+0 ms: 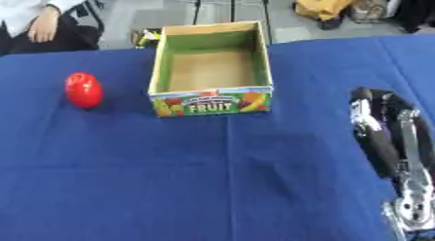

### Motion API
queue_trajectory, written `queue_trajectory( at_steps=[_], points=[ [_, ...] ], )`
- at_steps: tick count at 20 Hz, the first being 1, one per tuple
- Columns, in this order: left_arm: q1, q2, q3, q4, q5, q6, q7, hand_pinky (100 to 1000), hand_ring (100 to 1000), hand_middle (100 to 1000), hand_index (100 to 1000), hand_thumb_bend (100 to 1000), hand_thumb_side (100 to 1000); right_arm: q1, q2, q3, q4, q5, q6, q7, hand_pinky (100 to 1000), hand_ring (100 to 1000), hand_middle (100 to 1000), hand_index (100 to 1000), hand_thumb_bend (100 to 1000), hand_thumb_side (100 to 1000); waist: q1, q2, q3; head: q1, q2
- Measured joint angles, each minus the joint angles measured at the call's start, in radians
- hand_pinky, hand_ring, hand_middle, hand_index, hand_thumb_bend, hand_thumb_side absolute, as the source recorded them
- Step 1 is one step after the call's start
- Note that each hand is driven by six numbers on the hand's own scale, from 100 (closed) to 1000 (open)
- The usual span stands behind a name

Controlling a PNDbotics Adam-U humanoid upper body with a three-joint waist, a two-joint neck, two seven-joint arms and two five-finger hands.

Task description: Pick up objects on the table and place them in the box.

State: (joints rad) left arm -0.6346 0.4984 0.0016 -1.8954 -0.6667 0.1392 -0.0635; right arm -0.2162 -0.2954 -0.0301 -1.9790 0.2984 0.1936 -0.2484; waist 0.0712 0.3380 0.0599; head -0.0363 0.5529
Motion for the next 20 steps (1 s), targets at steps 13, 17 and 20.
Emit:
queue_trajectory(
  at_steps=[13, 17, 20],
  points=[
    [-0.256, 0.143, -0.073, 0.383, -0.096, -0.17, -0.317, 498, 726, 898, 1000, 270, 901, 0.013, -0.013, 0.013, 0.0, 0.0, 0.009, 0.015, 770, 602, 484, 705, 100, 797, 0.013, -0.006, -0.041, 0.022, -0.003],
    [-0.33, 0.137, -0.085, 0.509, -0.175, -0.227, -0.386, 522, 760, 922, 1000, 317, 905, 0.014, -0.018, 0.019, 0.0, 0.0, 0.01, 0.021, 770, 602, 484, 705, 100, 797, 0.018, -0.007, -0.053, 0.033, -0.004],
    [-0.376, 0.118, -0.094, 0.599, -0.235, -0.258, -0.436, 570, 809, 970, 1000, 428, 889, 0.014, -0.019, 0.021, 0.0, 0.0, 0.013, 0.025, 770, 602, 483, 705, 100, 796, 0.023, -0.007, -0.06, 0.04, -0.004]
  ],
)
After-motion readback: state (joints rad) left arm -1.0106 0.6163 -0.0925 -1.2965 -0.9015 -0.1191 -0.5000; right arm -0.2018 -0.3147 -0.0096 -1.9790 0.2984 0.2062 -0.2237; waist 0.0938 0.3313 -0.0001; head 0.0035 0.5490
